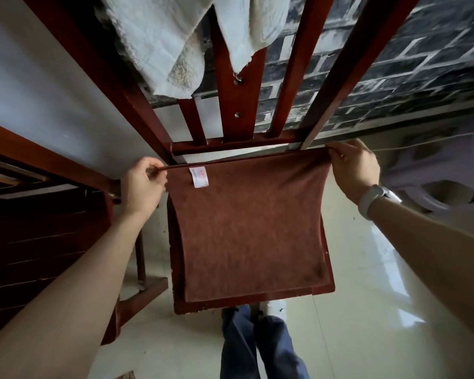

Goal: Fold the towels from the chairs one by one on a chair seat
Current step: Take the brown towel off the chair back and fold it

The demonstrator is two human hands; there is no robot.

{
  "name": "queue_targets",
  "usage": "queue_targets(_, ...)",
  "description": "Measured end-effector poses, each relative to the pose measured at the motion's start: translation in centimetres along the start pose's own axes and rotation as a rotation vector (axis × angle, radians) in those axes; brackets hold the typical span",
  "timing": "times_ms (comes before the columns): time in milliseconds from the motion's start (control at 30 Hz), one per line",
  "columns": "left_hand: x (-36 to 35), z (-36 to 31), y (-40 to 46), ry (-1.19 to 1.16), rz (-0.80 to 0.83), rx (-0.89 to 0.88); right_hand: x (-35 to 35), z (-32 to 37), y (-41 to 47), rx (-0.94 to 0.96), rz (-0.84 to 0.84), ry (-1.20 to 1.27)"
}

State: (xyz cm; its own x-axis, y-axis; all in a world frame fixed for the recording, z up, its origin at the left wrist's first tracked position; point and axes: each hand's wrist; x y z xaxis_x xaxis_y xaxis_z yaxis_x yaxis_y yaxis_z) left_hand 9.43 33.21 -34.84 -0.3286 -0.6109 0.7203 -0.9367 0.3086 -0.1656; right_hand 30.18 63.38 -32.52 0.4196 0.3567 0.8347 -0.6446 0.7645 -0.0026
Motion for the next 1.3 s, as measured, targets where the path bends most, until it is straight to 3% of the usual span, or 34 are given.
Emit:
queue_targets(200, -0.1, 0.8, -2.1, 0.157, -0.042, -0.126, -0.2, -0.9, -2.2, 0.009, 0.023, -0.058)
queue_targets(467, 0.1, 5.2, -10.2, 0.378, 0.136, -0.316, -0.6, -7.6, -11.1, 0.287, 0.188, -0.155)
queue_targets(600, -0.7, 7.2, -14.5, 0.502, 0.196, -0.363, -1.2, -10.3, -14.7, 0.291, 0.237, -0.161)
queue_targets(833, -2.4, 10.6, -19.4, 0.552, 0.255, -0.384, -1.8, -13.7, -19.2, 0.312, 0.312, -0.195)
queue_targets(1300, -4.5, 13.3, -20.7, 0.613, 0.272, -0.452, -3.3, -15.3, -21.7, 0.396, 0.272, -0.228)
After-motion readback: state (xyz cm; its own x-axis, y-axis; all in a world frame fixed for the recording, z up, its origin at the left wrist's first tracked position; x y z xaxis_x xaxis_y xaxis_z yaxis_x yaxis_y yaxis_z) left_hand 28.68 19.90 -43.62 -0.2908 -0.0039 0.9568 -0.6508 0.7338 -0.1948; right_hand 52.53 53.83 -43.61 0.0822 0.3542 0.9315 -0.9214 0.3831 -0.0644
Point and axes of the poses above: each hand's wrist, its own y-axis towards the middle knuckle, its own x-axis out of the back of the hand, z = x × y, and after that the axes turned 7 degrees about y, right-handed
